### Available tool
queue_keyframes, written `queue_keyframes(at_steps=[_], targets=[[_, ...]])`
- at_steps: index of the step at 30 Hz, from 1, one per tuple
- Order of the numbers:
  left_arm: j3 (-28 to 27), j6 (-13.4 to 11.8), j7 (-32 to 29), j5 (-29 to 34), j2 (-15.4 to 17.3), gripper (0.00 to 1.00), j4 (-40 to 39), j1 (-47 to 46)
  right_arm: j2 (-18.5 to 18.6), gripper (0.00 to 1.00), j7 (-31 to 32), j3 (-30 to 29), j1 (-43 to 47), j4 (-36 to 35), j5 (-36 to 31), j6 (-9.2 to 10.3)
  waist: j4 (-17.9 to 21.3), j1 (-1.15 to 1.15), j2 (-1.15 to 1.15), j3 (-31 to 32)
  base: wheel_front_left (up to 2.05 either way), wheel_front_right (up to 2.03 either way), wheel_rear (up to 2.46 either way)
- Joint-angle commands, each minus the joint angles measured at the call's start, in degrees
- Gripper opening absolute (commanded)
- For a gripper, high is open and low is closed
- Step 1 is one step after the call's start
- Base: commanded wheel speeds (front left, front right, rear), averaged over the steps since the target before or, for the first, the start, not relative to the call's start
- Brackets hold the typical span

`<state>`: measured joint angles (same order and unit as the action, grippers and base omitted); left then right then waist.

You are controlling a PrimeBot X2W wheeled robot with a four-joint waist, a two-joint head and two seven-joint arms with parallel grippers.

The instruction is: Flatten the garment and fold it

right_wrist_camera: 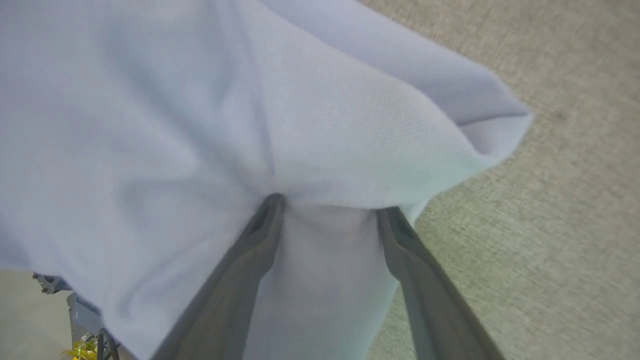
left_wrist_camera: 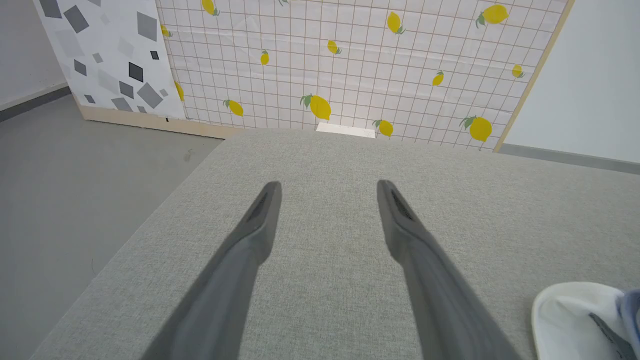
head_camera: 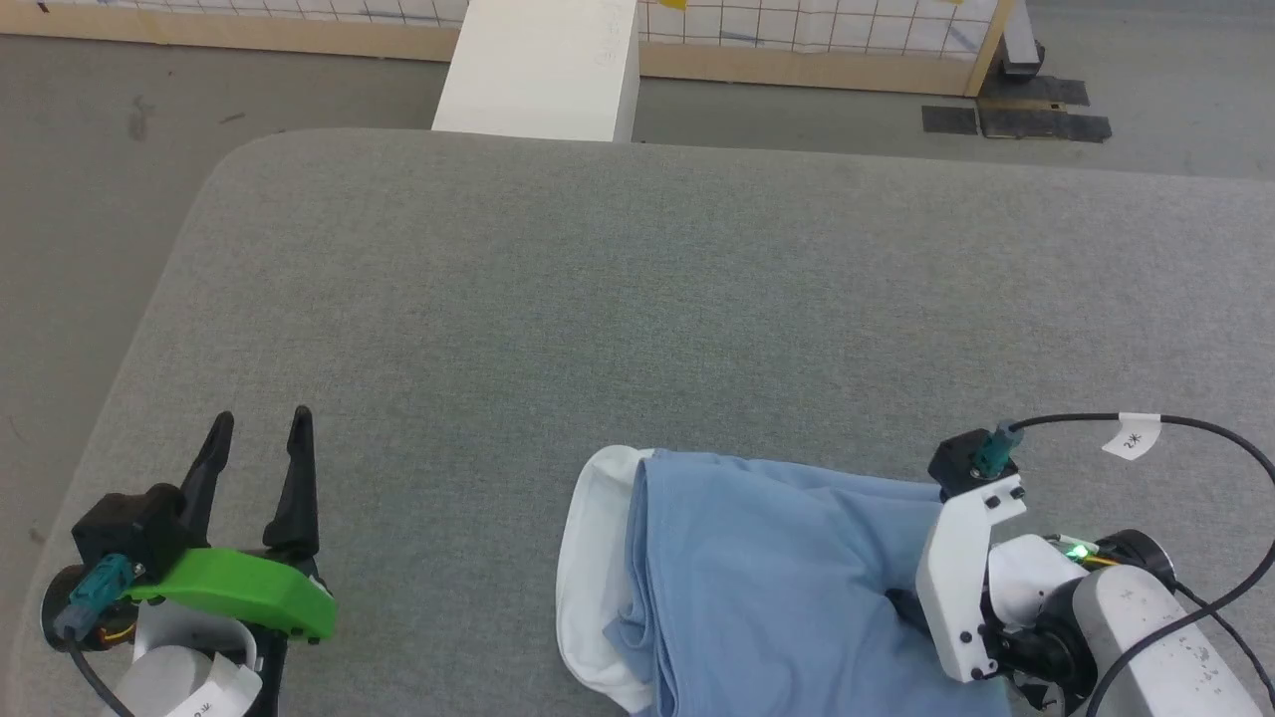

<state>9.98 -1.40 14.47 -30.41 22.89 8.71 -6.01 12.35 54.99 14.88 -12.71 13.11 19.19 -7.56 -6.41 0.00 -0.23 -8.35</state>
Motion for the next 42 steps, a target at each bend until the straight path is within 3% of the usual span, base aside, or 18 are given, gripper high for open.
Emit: queue_keyframes(at_steps=[1,12,24,28,34,42], targets=[[-0.17,0.37,0.40,0.11,-0.26,1.00,0.19,-1.00,-1.04,0.00,0.48,1.21,2.34,2.91,0.01,0.08,-0.01,0.00,0.23,0.17,0.00,0.00,0.00],[0.47,0.49,0.47,0.66,-1.54,1.00,1.13,0.04,1.19,0.00,-3.74,2.49,-0.70,-4.05,3.31,0.08,-0.13,0.00,0.23,4.66,0.00,0.00,0.00],[1.41,-0.55,0.01,0.69,-1.90,1.00,0.10,2.51,4.95,0.00,2.89,2.93,-1.36,-12.31,6.05,0.08,1.61,0.00,0.23,7.53,0.00,0.00,0.00],[1.39,-0.40,-0.13,0.29,-1.75,1.00,-0.75,2.72,6.53,0.00,4.22,3.35,-2.86,-12.59,5.95,0.08,5.44,0.00,0.23,6.01,0.00,0.00,0.00],[0.84,0.59,-0.02,-0.38,-1.02,1.00,-3.08,1.41,9.87,0.00,5.78,1.75,-7.95,-11.95,4.57,0.08,16.76,0.00,0.23,-0.03,0.00,0.00,0.00],[1.01,2.25,-1.48,0.27,2.02,1.00,-6.22,-1.52,9.74,0.00,5.18,-4.86,-10.24,-11.51,0.92,0.08,26.47,0.00,0.23,-7.92,0.00,0.00,0.00]])
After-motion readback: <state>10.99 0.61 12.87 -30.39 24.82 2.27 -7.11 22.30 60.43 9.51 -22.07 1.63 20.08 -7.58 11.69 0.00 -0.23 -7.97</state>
